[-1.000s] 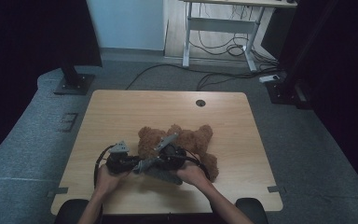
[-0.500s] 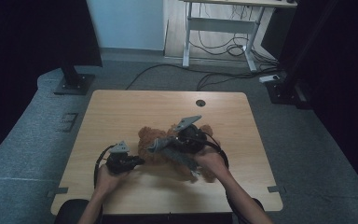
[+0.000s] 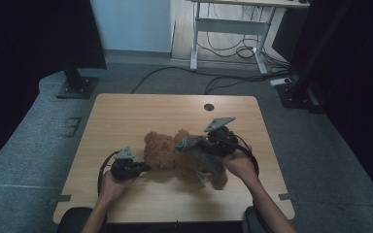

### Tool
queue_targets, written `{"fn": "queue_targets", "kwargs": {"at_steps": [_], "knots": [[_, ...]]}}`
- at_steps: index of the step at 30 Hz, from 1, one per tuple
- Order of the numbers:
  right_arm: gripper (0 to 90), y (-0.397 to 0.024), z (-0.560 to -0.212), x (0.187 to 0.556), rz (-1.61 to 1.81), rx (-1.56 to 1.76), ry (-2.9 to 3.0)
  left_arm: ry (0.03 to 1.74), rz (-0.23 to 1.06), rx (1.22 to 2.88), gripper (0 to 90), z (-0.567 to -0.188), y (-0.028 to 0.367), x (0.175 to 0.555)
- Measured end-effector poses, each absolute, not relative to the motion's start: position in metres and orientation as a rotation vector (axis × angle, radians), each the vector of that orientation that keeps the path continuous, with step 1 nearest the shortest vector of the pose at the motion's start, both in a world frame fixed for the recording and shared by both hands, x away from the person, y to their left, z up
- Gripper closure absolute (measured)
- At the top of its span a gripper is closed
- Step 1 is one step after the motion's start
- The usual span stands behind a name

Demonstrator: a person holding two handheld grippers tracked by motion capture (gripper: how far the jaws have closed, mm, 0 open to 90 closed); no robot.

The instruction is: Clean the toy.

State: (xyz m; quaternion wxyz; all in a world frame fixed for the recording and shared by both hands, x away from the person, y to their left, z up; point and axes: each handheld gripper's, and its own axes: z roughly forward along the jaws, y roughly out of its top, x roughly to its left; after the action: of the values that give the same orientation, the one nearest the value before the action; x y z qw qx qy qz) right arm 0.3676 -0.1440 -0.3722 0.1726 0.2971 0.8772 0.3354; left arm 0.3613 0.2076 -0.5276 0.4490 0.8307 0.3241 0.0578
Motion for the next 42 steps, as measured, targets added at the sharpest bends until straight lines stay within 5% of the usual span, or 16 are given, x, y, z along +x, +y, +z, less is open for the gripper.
{"fn": "queue_targets", "kwargs": {"at_steps": [19, 42], "knots": [[75.4, -0.233, -0.373, 0.358, 0.841, 1.069, 2.312, 0.800, 0.145, 2.058, 79.6, -0.528, 0.208, 0.361], [74.9, -0.293, -0.455, 0.340, 0.663, 1.323, 2.254, 0.797, 0.153, 2.066, 79.6, -0.526, 0.208, 0.361]]}}
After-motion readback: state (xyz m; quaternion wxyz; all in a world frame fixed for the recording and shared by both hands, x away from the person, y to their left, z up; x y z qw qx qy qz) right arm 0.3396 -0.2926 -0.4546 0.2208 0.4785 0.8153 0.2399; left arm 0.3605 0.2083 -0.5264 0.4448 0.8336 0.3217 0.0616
